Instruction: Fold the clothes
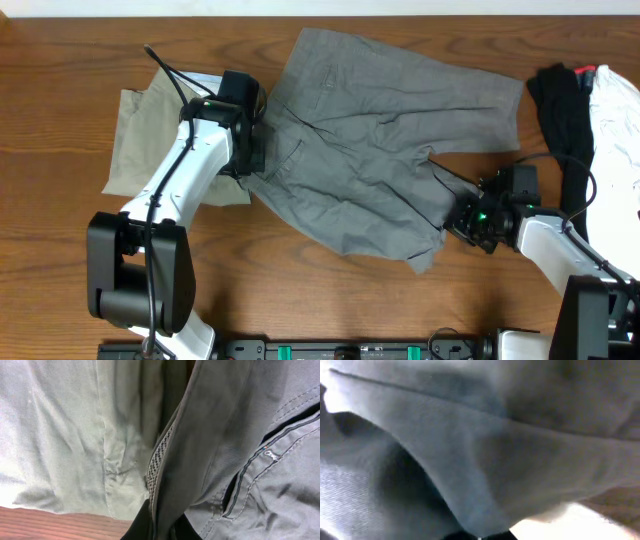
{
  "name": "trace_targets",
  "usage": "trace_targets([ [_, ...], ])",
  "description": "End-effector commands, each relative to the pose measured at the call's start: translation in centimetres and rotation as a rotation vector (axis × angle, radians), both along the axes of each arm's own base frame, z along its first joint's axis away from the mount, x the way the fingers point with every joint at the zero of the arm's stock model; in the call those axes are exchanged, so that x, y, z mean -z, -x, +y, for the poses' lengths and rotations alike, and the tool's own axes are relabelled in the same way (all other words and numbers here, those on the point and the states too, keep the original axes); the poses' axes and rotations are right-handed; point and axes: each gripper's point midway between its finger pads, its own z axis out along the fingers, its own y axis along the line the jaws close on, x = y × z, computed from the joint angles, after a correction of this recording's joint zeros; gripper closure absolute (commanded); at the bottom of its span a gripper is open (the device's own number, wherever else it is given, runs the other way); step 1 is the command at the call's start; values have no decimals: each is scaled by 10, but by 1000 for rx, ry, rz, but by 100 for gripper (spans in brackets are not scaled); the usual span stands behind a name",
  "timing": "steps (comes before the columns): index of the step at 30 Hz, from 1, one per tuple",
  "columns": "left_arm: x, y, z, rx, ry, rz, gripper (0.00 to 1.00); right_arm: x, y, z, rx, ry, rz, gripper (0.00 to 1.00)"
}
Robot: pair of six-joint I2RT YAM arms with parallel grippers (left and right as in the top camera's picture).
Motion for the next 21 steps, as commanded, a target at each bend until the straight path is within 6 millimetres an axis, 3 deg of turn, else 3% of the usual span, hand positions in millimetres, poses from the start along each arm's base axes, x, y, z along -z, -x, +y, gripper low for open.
trace_targets([
  [1,-3,-2,5,-13,-21,-11,94,-10,-8,-2,-32,-2,2,99],
  [4,-3,-2,5,-9,-22,-11,94,-44,-25,-5,-96,17,-32,99],
  [7,-3,-2,5,-9,-22,-11,94,-95,-46,-12,-134,44,-73,99],
  [12,-3,-3,6,-10,-28,-13,94,-166,-79,-53,-84,197,-173,99],
  [16,-4,-3,9,-13,-44,-16,94,-186,-100,-74,-30,259,-259,99],
  [21,-4,-3,9,-13,-44,-16,94,-172,-116,-79,-26,257,-260,98],
])
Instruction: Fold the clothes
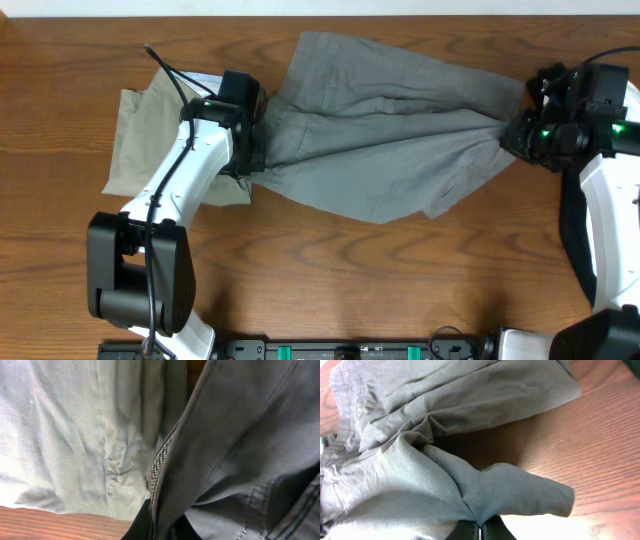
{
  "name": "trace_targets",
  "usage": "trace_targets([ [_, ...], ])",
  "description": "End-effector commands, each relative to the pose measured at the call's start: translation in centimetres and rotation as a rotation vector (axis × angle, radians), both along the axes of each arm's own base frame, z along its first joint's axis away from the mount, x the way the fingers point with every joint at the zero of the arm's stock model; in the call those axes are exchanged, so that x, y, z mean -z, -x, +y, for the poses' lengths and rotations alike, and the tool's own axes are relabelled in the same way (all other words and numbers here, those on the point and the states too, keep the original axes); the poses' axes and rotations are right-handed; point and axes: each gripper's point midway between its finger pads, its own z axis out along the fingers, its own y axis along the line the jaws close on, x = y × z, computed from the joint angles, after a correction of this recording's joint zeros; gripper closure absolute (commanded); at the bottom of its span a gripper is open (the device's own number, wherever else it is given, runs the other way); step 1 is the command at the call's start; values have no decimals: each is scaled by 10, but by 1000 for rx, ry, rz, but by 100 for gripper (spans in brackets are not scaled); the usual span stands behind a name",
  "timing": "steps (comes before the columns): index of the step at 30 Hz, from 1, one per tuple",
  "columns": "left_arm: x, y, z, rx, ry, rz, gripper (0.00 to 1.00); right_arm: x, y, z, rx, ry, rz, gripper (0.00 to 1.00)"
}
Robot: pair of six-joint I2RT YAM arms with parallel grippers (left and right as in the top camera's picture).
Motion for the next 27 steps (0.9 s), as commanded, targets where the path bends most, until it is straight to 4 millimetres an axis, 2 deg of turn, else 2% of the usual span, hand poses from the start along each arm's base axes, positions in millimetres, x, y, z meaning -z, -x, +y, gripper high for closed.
trace_targets([
  [1,-4,-3,8,-13,-36,-15,94,14,-12,-15,16,44,15,94],
  [3,-4,-3,8,-13,-36,-15,94,26,-19,-15,10,37,30,69],
  [4,-4,-3,8,-13,-36,-15,94,33,-20,-11,-14,17,44,66],
  [7,-4,-3,8,-13,-36,-14,94,46,-8,12,-142,-79,99,64],
  [14,-4,-3,8,-12,-36,-14,94,50,62,59,-406,-217,314,64],
  [18,-4,-3,8,-13,-36,-15,94,53,91,82,-481,-227,428,62],
  [21,-4,-3,8,-13,-36,-14,94,72,115,91,-446,-180,560,59],
  [27,-4,-3,8,-12,-36,-14,94,115,156,102,-396,-149,706,58],
])
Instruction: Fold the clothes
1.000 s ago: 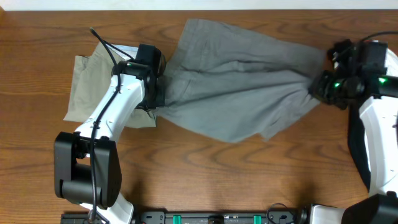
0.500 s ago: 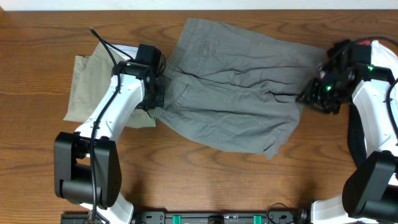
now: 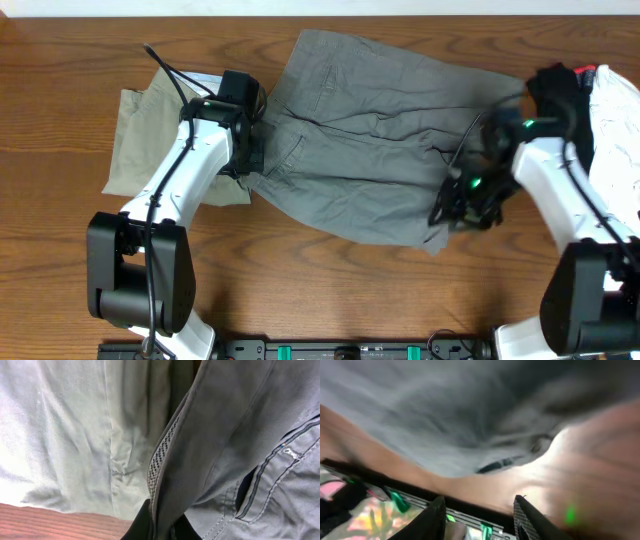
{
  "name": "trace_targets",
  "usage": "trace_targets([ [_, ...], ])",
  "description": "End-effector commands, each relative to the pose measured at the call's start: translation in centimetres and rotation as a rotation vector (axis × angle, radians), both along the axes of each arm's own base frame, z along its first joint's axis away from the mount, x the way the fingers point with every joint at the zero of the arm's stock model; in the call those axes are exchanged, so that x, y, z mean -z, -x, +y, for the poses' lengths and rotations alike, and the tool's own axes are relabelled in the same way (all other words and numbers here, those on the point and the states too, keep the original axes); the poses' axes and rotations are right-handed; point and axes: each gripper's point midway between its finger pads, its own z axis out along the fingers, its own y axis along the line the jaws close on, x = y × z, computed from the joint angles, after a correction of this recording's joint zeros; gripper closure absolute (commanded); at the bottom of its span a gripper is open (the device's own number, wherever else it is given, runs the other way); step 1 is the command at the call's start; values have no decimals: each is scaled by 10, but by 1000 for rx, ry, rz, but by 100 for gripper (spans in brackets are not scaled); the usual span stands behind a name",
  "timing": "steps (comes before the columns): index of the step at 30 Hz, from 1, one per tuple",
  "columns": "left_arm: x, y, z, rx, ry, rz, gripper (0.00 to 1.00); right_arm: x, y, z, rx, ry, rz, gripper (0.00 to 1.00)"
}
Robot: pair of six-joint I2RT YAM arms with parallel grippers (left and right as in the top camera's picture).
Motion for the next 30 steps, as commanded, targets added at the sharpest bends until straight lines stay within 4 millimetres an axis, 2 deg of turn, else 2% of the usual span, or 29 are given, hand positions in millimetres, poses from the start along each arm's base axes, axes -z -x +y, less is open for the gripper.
trace_targets([
  [1,-3,-2,5,-9,-22,-10,94,20,21,2,30,50,65,57],
  [6,-3,-3,5,-6,-22,-11,94,43,29,2,31,53,30,53],
  [12,-3,-4,5,-6,-21,-15,94,81,16,7,168,58,-59,43],
  [16,-3,-3,5,-6,-21,-14,94,95,14,17,249,-3,-86,42],
  [19,-3,-3,5,-6,-21,-14,94,98,14,16,256,4,-91,47],
  [21,-3,-3,5,-6,-21,-14,93,97,12,14,254,11,-106,60],
  [23,-3,-3,5,-6,-21,-14,93,92,9,14,242,8,-119,82],
  [25,-3,-2,5,-6,-22,-10,94,80,4,11,215,7,-145,92],
  [27,-3,-1,6,-4,-24,-5,94,63,-2,2,200,31,-170,96],
  [30,-3,0,6,10,-28,3,93,24,-13,-25,179,132,-234,99],
])
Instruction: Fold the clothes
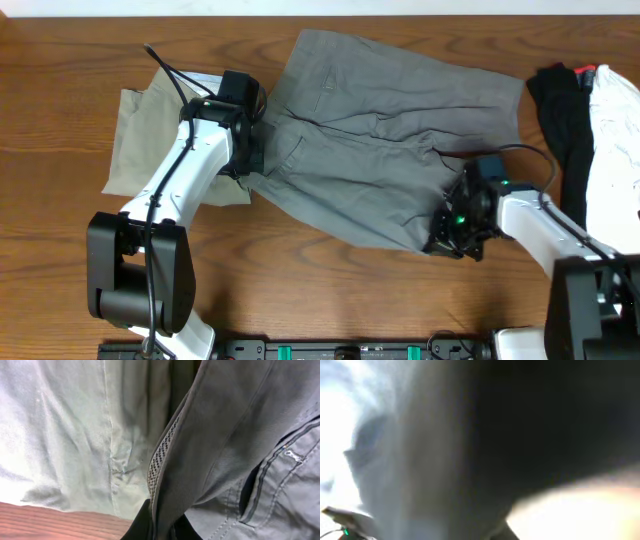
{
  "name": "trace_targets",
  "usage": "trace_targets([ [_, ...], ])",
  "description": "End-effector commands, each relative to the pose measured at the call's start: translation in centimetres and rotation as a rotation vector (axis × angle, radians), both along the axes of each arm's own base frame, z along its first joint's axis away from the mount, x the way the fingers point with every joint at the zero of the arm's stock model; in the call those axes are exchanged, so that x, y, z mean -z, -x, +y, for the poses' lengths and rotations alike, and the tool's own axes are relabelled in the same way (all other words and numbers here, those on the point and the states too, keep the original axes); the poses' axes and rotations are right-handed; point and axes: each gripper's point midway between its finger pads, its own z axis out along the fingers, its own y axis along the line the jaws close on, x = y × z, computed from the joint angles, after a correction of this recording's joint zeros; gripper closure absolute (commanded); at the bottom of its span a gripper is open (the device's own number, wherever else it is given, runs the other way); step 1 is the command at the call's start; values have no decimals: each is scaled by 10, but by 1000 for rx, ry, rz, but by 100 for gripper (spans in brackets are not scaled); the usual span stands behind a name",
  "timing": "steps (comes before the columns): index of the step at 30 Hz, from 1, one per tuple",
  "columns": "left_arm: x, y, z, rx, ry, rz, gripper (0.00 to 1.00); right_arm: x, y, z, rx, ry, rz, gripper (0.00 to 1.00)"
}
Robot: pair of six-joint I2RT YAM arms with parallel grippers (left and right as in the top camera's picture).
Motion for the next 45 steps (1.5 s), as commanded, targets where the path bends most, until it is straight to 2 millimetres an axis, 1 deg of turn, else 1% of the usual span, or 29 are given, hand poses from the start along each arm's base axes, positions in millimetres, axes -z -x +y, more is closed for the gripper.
trace_targets([
  [1,-3,-1,6,8,-26,-4,94,-52,-39,-38,-41,158,-196,99],
  [3,-3,-1,6,8,-26,-3,94,-85,-47,-61,-50,254,-248,98],
  [4,-3,-1,6,9,-27,-3,94,-98,-49,-68,-54,282,-268,96],
  [6,-3,-1,6,10,-27,-4,94,-120,-51,-76,-79,312,-304,92],
  [8,-3,-1,6,10,-27,-4,94,-134,-49,-77,-102,312,-312,89],
  [10,-3,-1,6,10,-27,-4,94,-138,-43,-77,-136,310,-299,88],
  [13,-3,-1,6,10,-27,-4,94,-135,-37,-77,-154,309,-271,83],
  [14,-3,-1,6,10,-27,-4,94,-134,-36,-77,-154,309,-267,81],
  [16,-3,-1,6,10,-27,-4,94,-130,-35,-77,-151,308,-257,72],
  [18,-3,-1,7,9,-33,-5,94,-126,-33,-77,-153,306,-242,60],
  [20,-3,-1,7,10,-34,-5,94,-120,-31,-77,-147,303,-220,54],
  [24,-4,-2,7,9,-33,-8,94,-105,-23,-75,-137,286,-163,53],
  [27,-4,-3,7,9,-33,-11,94,-88,-16,-64,-135,224,-138,52],
  [30,-4,-3,6,9,-32,-12,94,-66,-9,-51,-126,148,-130,52],
  [34,-4,-3,6,9,-32,-11,94,-32,-10,-36,-63,66,-164,54],
  [37,-4,-3,6,9,-32,-11,93,-9,-15,-31,-7,40,-215,59],
  [40,-3,-2,7,9,-33,-6,93,10,-21,-32,63,45,-259,72],
  [41,-3,-1,7,9,-33,-3,93,15,-22,-34,86,57,-271,75],
  [43,-3,-1,7,9,-34,-2,92,24,-24,-41,128,98,-287,84],
  [45,-3,0,7,9,-34,-1,89,33,-25,-55,176,179,-297,89],
])
